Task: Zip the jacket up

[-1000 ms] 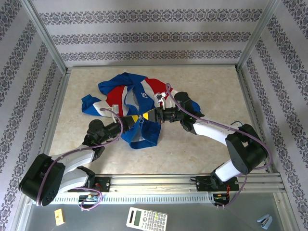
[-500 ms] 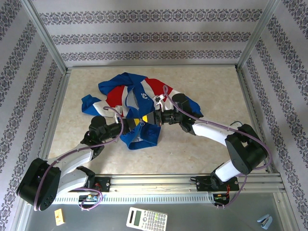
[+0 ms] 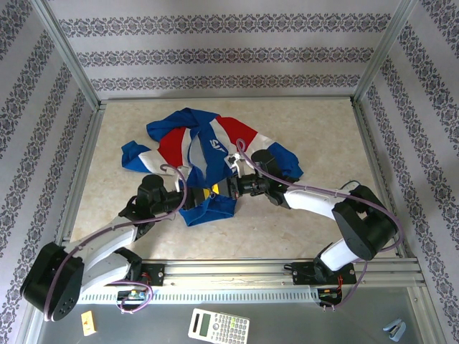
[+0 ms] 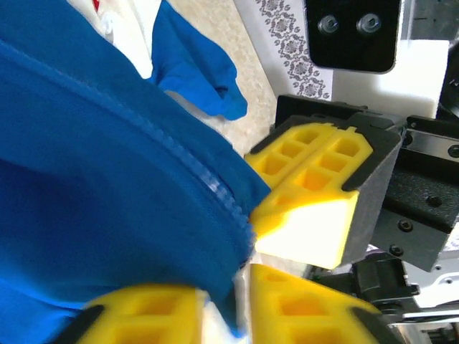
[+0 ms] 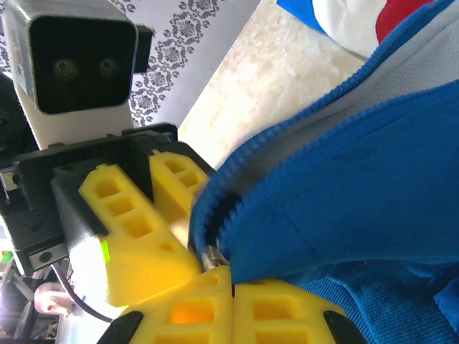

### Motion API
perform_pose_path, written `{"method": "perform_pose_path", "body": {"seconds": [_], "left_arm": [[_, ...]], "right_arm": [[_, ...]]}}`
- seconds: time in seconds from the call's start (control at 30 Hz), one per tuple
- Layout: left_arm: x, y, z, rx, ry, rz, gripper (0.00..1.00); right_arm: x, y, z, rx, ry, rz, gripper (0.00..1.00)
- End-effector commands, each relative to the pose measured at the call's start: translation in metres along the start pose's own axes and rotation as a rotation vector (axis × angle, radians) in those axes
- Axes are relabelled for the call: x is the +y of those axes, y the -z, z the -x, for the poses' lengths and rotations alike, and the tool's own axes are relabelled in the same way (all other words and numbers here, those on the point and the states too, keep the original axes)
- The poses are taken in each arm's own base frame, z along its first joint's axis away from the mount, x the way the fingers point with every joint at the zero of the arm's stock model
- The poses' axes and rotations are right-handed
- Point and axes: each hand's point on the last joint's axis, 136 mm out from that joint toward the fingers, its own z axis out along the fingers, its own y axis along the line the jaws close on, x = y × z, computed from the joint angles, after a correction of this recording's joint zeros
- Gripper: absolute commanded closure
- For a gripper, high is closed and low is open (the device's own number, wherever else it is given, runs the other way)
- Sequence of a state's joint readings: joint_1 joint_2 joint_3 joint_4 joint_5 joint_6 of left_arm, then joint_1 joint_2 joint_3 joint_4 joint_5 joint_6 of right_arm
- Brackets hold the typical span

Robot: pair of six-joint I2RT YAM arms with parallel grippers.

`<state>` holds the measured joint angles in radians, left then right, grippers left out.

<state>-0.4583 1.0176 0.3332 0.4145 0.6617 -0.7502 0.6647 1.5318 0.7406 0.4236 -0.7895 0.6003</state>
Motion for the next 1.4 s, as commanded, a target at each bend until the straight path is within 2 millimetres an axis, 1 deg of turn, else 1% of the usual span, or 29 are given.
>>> {"method": "perform_pose_path", "body": {"seconds": [0.0,0.07,0.17,0.27,0.33,0.4,0.47,0.6,0.7,1.07,1.23,1.37], "left_arm": [[0.005,0.009,-0.01,0.012,-0.019,0.051,0.62],[0.003,0.015,-0.005,-0.018,-0.027,0.065,0.54],[0.002,0.026,0.003,-0.071,-0.023,0.096,0.47],[0.004,0.036,0.011,-0.141,0.01,0.119,0.43],[0.01,0.041,0.015,-0.195,0.065,0.134,0.43],[0.009,0.044,0.017,-0.244,0.103,0.102,0.45],[0.006,0.045,0.018,-0.27,0.131,0.06,0.49],[0.0,0.041,0.015,-0.247,0.158,0.007,0.56],[-0.005,0.036,0.015,-0.232,0.172,-0.031,0.6],[-0.003,0.017,0.012,-0.196,0.196,-0.074,0.63],[-0.003,0.015,0.01,-0.181,0.203,-0.079,0.69],[0.0,0.016,0.005,-0.174,0.212,-0.065,0.68]], "right_arm": [[0.008,-0.002,0.007,-0.046,0.055,0.027,1.0],[0.007,-0.001,0.004,-0.047,0.05,0.025,1.0],[0.003,0.0,0.0,-0.051,0.046,0.02,1.0],[0.002,-0.001,-0.001,-0.053,0.035,0.027,1.0],[0.003,-0.002,-0.001,-0.059,0.032,0.035,1.0],[0.003,-0.003,0.0,-0.058,0.029,0.043,1.0],[0.004,-0.004,0.001,-0.055,0.029,0.048,1.0],[0.003,-0.006,0.002,-0.054,0.025,0.055,1.0],[0.003,-0.009,0.003,-0.052,0.02,0.063,1.0],[0.003,-0.014,0.005,-0.052,0.012,0.075,1.0],[0.002,-0.016,0.003,-0.05,0.008,0.073,1.0],[0.004,-0.019,0.004,-0.051,0.008,0.077,1.0]]}}
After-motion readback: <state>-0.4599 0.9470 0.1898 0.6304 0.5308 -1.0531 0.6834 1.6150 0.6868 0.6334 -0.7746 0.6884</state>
